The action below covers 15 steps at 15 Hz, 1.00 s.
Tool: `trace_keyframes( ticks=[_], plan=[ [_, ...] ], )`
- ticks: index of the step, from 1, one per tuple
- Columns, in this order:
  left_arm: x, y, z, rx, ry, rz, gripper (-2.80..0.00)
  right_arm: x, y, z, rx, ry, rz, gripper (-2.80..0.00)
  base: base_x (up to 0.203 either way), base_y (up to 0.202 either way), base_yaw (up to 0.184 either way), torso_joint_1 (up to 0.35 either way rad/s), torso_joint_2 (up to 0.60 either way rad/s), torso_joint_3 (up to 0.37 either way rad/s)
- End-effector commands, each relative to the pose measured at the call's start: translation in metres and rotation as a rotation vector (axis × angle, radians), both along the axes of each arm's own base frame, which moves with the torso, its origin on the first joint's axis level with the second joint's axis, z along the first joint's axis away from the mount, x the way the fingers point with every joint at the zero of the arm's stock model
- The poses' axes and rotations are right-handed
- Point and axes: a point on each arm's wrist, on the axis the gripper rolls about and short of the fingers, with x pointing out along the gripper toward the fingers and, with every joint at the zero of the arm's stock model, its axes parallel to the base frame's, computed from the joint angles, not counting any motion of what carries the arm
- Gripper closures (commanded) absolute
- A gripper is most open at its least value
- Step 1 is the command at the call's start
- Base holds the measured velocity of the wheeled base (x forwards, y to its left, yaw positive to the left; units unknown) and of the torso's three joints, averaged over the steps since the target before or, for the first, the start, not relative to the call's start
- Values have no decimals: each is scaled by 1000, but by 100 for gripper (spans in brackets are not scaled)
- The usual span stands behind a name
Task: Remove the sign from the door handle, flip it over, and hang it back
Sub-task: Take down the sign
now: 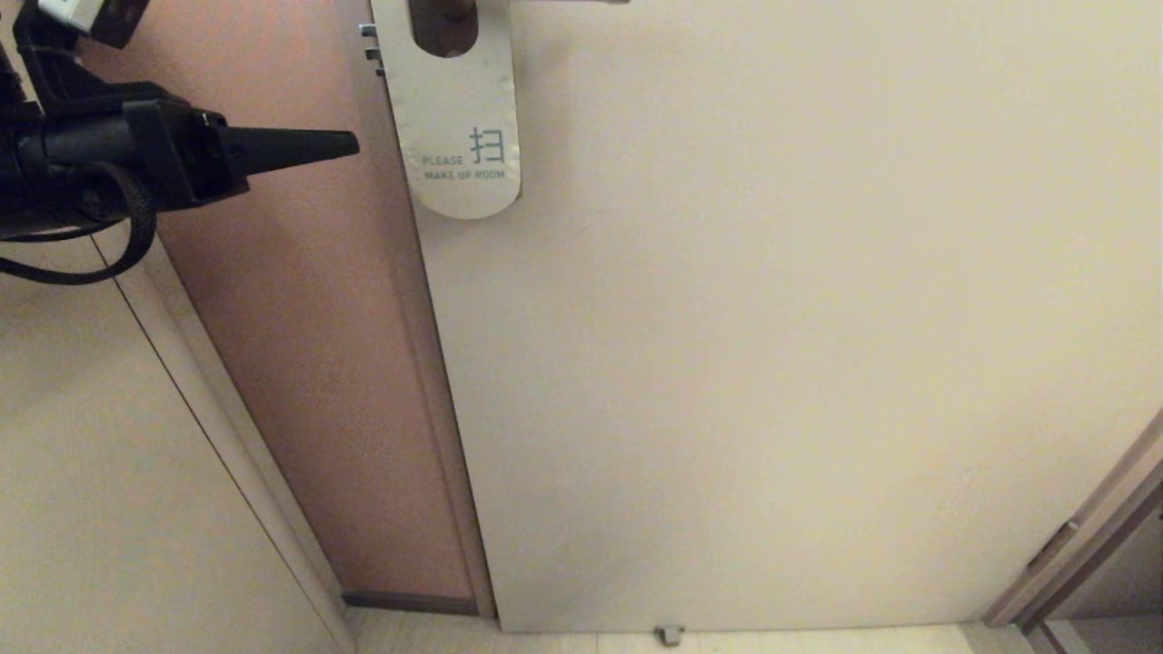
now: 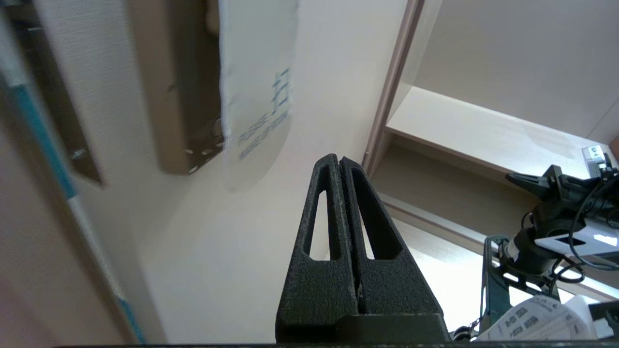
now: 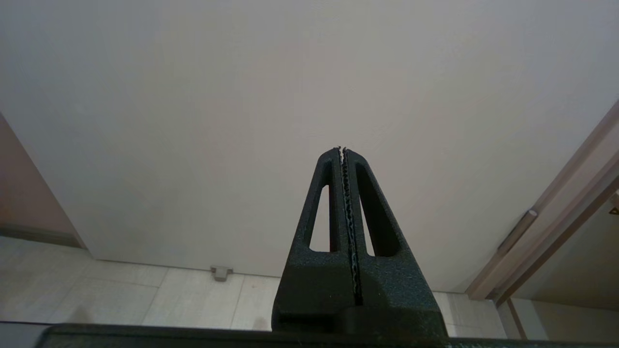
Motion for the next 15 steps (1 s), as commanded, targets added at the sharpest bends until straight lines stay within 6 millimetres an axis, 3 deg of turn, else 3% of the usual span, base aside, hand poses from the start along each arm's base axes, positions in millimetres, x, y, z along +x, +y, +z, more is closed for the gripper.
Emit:
trace_keyframes(
  ticks=[1, 5, 15],
  plan=[
    [0, 10, 0, 1, -1, 5, -280, 0, 0, 0, -1, 0, 0, 0, 0, 0, 0, 0, 0, 0],
    [1, 24, -2, 1, 6, 9, -280, 0, 0, 0, -1, 0, 0, 0, 0, 0, 0, 0, 0, 0],
    [24, 19, -10, 6, -54, -49, -280, 0, 0, 0, -1, 0, 1, 0, 0, 0, 0, 0, 0, 0]
  ],
)
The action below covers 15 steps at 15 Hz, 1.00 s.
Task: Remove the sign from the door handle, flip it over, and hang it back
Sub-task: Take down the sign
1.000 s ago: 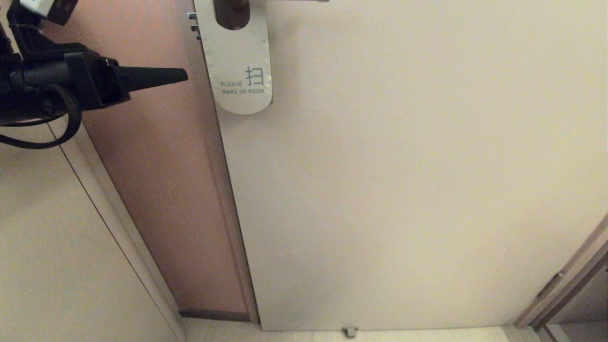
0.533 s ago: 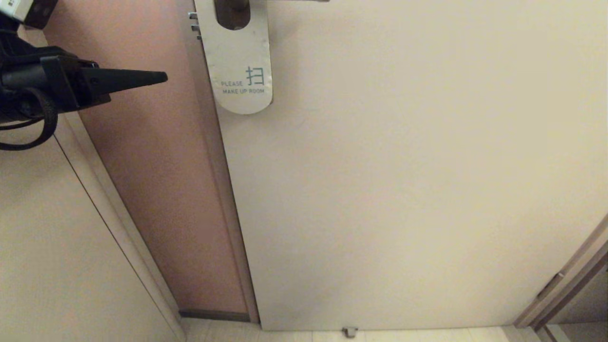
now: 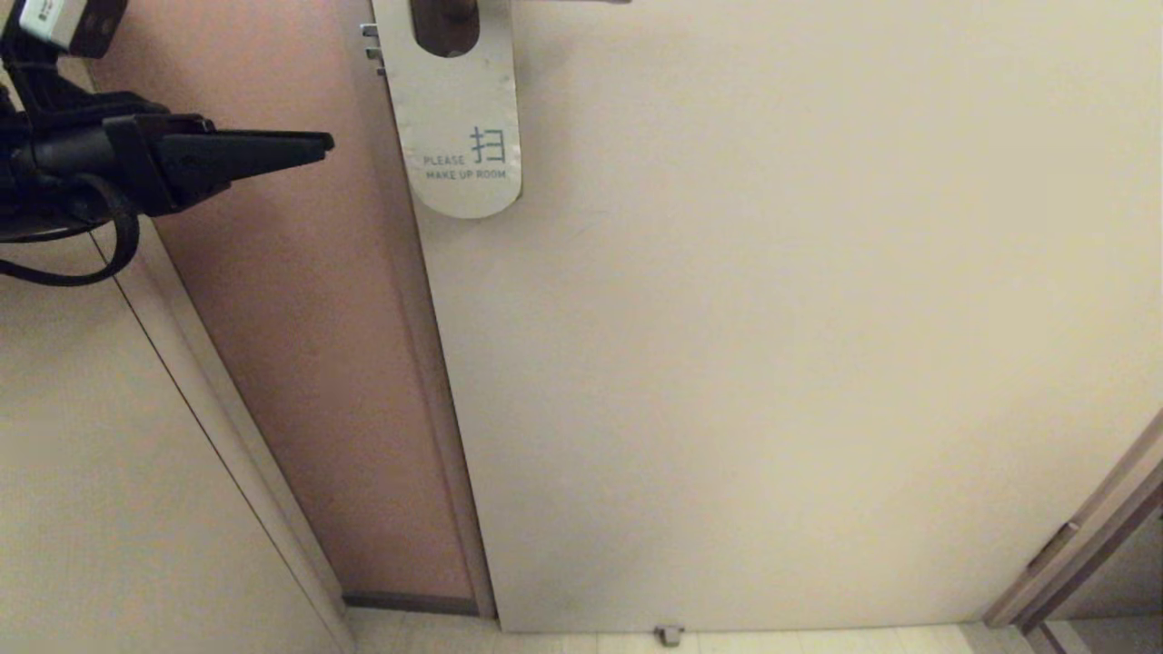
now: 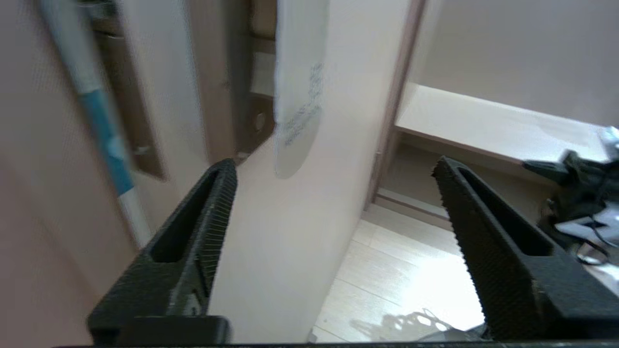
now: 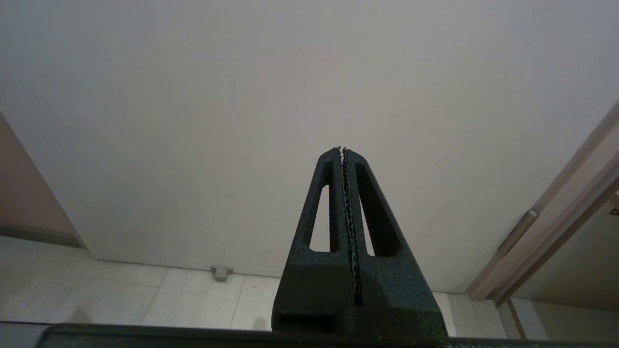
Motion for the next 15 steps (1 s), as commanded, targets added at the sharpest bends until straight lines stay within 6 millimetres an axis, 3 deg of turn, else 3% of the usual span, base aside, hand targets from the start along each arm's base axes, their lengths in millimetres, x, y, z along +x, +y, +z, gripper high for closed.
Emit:
trace_keyframes(
  ticks=[1, 7, 15],
  plan=[
    [8, -6, -2, 0, 4, -30, -280, 0, 0, 0, -1, 1, 0, 0, 0, 0, 0, 0, 0, 0],
    [24, -24, 8, 4, -45, -93, -280, 0, 0, 0, -1, 1, 0, 0, 0, 0, 0, 0, 0, 0],
    [24, -39, 13, 3, -62, -137, -280, 0, 0, 0, -1, 1, 0, 0, 0, 0, 0, 0, 0, 0]
  ],
)
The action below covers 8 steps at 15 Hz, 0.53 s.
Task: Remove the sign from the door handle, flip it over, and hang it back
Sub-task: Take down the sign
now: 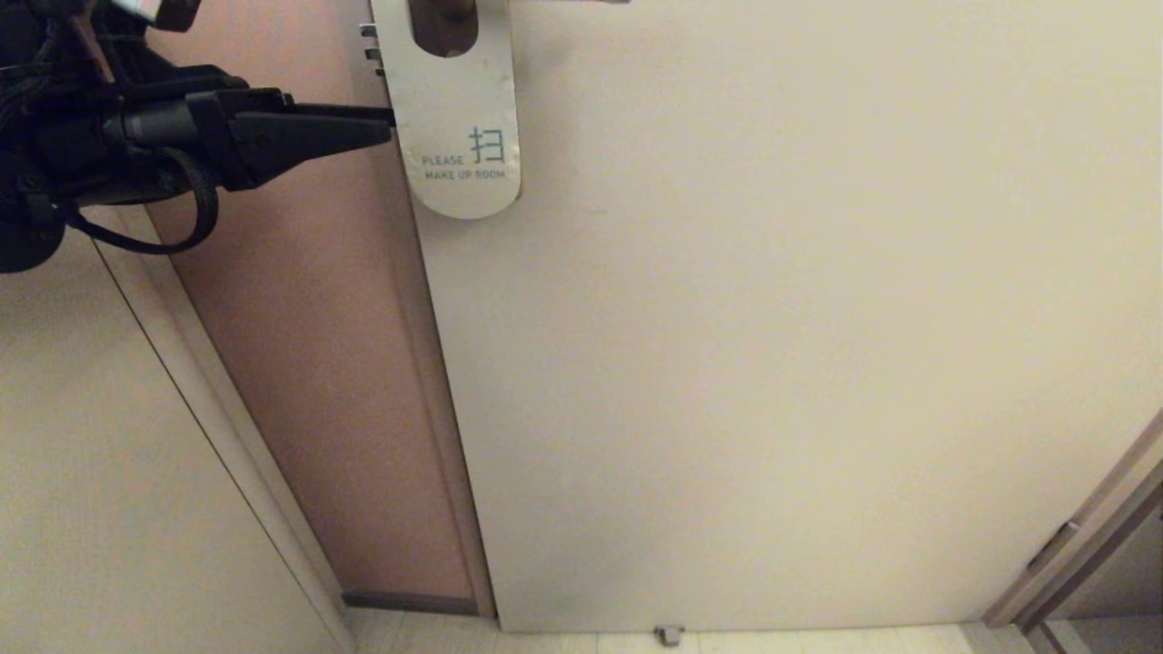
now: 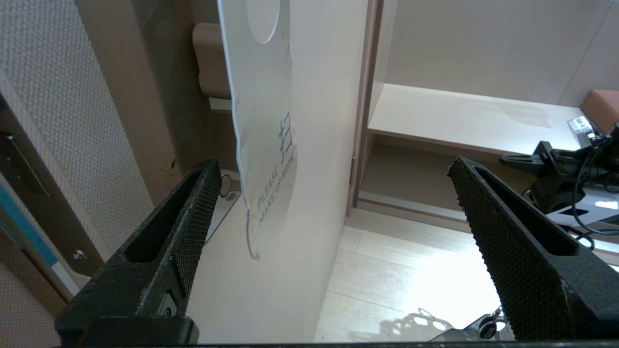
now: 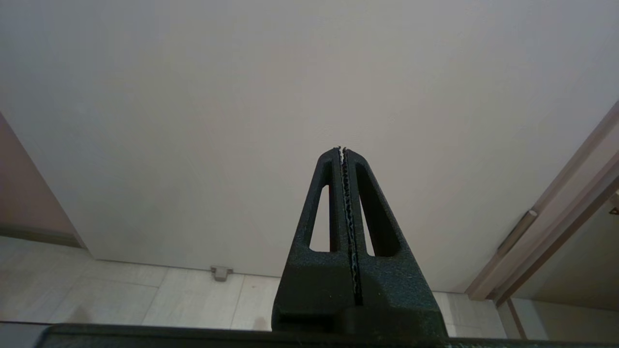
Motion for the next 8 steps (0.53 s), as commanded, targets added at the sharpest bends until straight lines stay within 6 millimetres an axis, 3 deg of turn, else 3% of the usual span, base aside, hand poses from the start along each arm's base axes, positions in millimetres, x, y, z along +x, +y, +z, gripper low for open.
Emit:
trace_keyframes(
  ticks=[1, 8],
  plan=[
    [-1, -3, 1, 1, -2, -16, -280, 0, 0, 0, -1, 1, 1, 0, 0, 0, 0, 0, 0, 0],
    [-2, -18, 0, 1, 3, -61, -280, 0, 0, 0, -1, 1, 1, 0, 0, 0, 0, 0, 0, 0]
  ],
)
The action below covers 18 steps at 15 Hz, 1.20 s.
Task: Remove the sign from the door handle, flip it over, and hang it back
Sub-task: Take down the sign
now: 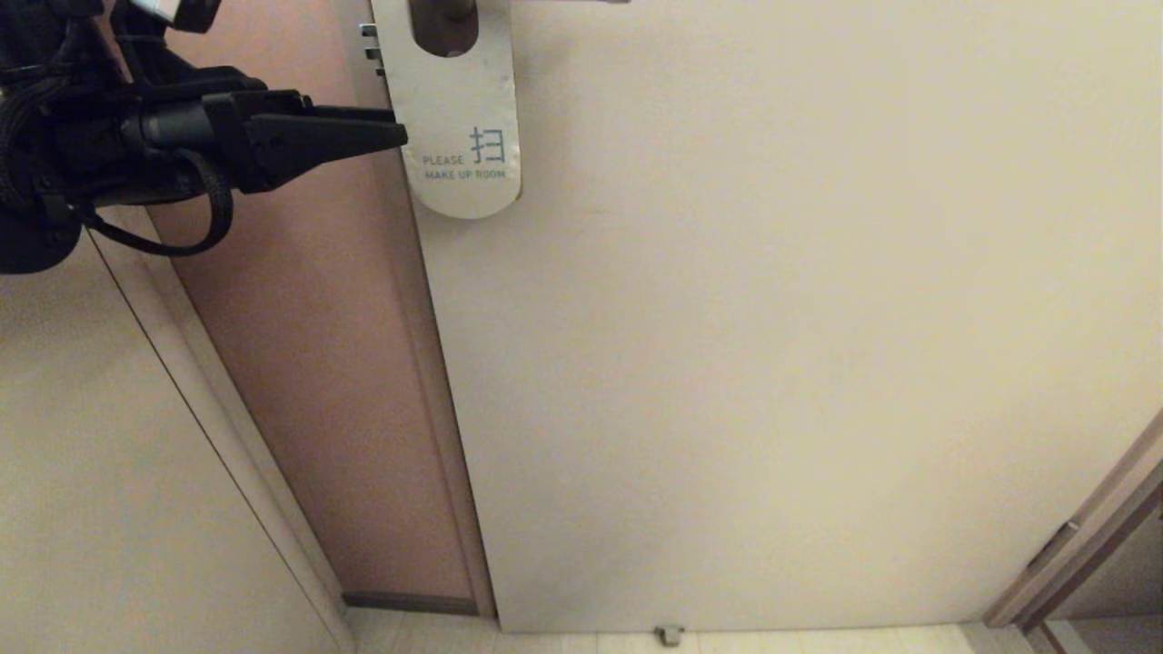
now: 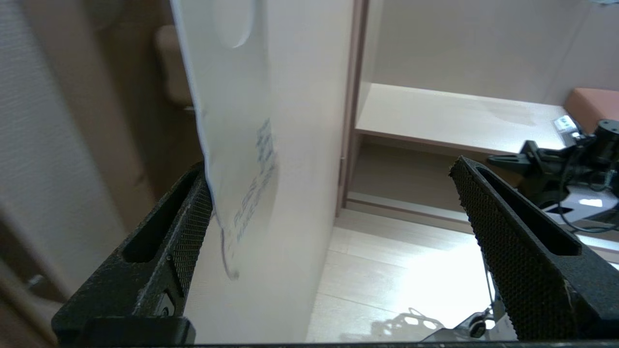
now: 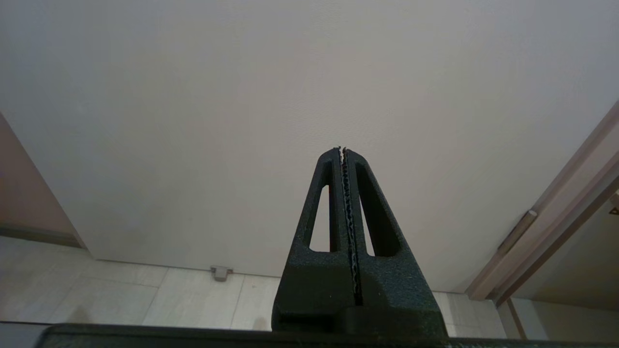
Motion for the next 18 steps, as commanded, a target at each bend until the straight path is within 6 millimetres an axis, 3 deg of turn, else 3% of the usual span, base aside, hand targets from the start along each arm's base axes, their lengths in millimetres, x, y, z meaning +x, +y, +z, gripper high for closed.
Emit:
trace_keyframes(
  ticks=[1, 11, 18],
  plan=[
    [-2, -6, 1, 0, -4, -24, -280, 0, 0, 0, 0, 1, 1, 0, 0, 0, 0, 0, 0, 0],
    [15, -15, -13, 3, 19, -38, -280, 0, 0, 0, 0, 1, 1, 0, 0, 0, 0, 0, 0, 0],
    [24, -27, -6, -2, -15, -73, -280, 0, 0, 0, 0, 1, 1, 0, 0, 0, 0, 0, 0, 0]
  ],
)
